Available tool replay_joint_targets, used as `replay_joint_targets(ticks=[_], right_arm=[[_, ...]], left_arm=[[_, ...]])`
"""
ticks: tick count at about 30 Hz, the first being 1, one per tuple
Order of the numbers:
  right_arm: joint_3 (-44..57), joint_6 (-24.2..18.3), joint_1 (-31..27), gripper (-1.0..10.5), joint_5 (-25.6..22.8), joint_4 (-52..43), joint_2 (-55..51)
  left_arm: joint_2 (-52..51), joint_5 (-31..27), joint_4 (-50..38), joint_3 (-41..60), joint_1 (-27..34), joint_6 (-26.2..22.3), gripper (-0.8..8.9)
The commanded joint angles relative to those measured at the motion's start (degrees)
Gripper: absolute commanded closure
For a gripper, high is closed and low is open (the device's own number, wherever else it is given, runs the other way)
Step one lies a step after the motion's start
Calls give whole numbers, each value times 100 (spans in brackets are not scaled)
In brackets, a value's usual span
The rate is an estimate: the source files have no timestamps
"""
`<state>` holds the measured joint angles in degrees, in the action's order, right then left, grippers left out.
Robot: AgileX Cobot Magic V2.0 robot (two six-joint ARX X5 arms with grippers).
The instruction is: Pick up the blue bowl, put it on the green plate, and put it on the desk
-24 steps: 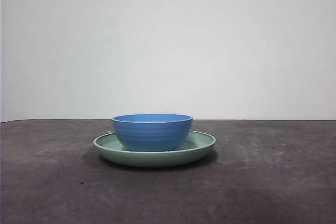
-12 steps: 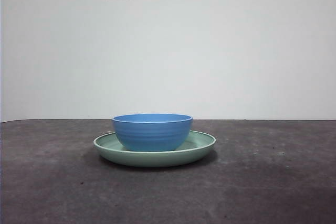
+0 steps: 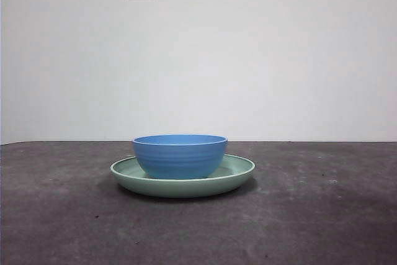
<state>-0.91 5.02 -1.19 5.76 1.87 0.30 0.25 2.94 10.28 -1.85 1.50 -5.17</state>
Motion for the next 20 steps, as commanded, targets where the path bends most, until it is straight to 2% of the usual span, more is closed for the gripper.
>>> replay_joint_targets(ticks=[1,7,20], right_arm=[[31,96,-13,938,-28,133,-9],[26,107,-13,938,-52,841,-9],[26,52,-13,938,-70,706,-9]], left_arm=[[-9,-4,44,118,9,28,802],[-9,-4,44,118,9,28,803],[-7,-4,44,118,9,28,802]])
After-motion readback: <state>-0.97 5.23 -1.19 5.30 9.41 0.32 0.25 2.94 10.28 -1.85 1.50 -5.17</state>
